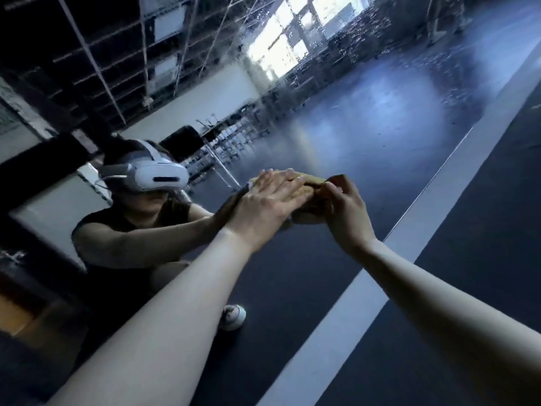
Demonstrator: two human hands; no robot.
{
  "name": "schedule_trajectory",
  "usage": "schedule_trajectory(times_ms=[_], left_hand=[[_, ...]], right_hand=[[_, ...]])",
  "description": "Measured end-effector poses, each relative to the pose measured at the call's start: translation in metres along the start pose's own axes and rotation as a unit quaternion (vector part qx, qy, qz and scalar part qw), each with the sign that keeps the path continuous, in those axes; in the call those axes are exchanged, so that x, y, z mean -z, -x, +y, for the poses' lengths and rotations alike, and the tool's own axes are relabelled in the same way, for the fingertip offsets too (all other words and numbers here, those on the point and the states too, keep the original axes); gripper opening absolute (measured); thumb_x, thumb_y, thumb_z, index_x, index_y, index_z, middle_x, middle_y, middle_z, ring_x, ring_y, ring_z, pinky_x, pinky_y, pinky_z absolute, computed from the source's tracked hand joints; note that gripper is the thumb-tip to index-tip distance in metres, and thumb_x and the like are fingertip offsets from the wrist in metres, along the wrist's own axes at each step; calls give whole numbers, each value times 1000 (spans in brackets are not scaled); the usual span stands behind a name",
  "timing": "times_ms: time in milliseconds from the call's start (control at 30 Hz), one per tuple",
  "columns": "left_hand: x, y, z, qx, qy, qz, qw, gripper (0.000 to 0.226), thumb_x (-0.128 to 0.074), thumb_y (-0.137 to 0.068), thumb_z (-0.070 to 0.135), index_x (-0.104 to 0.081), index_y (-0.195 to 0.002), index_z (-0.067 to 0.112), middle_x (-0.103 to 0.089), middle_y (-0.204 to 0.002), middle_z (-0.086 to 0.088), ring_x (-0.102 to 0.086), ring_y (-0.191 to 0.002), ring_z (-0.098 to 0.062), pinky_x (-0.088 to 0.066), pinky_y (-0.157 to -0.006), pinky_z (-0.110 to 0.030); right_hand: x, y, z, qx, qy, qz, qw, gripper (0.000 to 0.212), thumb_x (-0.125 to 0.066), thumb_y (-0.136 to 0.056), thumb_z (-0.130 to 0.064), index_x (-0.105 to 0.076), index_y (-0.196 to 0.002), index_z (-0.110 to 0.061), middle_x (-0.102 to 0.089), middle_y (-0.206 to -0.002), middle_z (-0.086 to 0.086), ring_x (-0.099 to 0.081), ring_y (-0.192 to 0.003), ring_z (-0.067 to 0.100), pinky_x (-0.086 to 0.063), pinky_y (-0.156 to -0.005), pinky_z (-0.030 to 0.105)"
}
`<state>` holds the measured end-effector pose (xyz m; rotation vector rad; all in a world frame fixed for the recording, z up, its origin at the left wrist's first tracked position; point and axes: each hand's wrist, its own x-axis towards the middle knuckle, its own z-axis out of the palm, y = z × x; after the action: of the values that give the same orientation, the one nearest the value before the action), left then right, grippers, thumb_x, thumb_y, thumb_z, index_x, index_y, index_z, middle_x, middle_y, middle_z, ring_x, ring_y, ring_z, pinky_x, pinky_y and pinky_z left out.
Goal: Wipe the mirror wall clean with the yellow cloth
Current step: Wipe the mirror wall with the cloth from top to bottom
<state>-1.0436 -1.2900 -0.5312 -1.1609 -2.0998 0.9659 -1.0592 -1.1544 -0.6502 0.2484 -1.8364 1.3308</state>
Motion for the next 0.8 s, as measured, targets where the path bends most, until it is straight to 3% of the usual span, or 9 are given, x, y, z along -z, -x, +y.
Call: schedule_trajectory(times_ms=[100, 167, 267, 400, 500, 567, 700, 800], left_hand=[[-22, -13, 19, 21, 46, 8, 999, 40, -51, -74, 12, -70, -109, 15, -64, -120, -11, -60, -109, -36, -43, -88, -60], [-42, -14, 39, 10, 92, 16, 996, 43, -65, -67, 8, -69, -110, 13, -63, -122, -12, -59, -111, -37, -41, -91, -60], [-59, -13, 69, 8, 111, 5, 994, 40, -43, -77, 14, -72, -105, 19, -64, -120, -6, -61, -110, -31, -47, -89, -50], [-76, -2, 107, 3, 189, -87, 978, 50, -30, -80, 12, -70, -109, 20, -61, -126, -5, -56, -117, -28, -48, -94, -48], [-72, 10, 115, -8, 208, -173, 963, 52, -21, -92, 11, -56, -129, 21, -36, -149, 0, -28, -140, -22, -20, -115, -42], [-65, 21, 110, -22, 200, -244, 949, 44, -29, -99, 12, -47, -136, 28, -19, -155, 8, -9, -144, -14, -9, -117, -41], [-57, 54, 102, -63, 205, -274, 938, 38, -40, -98, 14, -55, -129, 30, -25, -153, 11, -12, -143, -12, -17, -113, -44], [-49, 97, 103, -79, 235, -217, 944, 34, -48, -87, 11, -69, -110, 26, -49, -140, 5, -38, -134, -19, -36, -103, -51]], right_hand=[[-5, 8, 25, -6, -10, 42, 999, 17, -52, -84, -7, -65, -93, -1, -50, -86, 7, -52, -79, 25, -38, -68, 25], [-13, 28, 42, -24, 2, 58, 998, 15, -55, -79, -1, -66, -89, -1, -47, -83, 4, -51, -75, 27, -41, -65, 29], [-18, 53, 70, -67, 4, 68, 995, 16, -64, -72, 10, -65, -83, -2, -46, -83, 1, -52, -74, 27, -42, -64, 31], [-15, 94, 81, -141, -17, 40, 989, 12, -62, -69, 2, -63, -79, -4, -46, -80, 2, -48, -65, 19, -33, -58, 15], [-25, 124, 73, -202, -16, 22, 979, 21, -62, -70, 12, -63, -82, -6, -51, -82, 7, -51, -68, 22, -33, -61, 18], [-33, 146, 59, -235, -33, 1, 972, 23, -62, -74, 11, -63, -90, -6, -52, -87, 7, -53, -70, 20, -37, -62, 18], [-46, 185, 21, -276, -62, -31, 959, 17, -66, -79, 3, -63, -94, -6, -47, -86, 3, -49, -70, 12, -43, -66, 25], [-55, 205, -9, -300, -89, -50, 949, 22, -62, -81, 5, -58, -82, -16, -45, -84, 1, -47, -68, 6, -40, -65, 19]])
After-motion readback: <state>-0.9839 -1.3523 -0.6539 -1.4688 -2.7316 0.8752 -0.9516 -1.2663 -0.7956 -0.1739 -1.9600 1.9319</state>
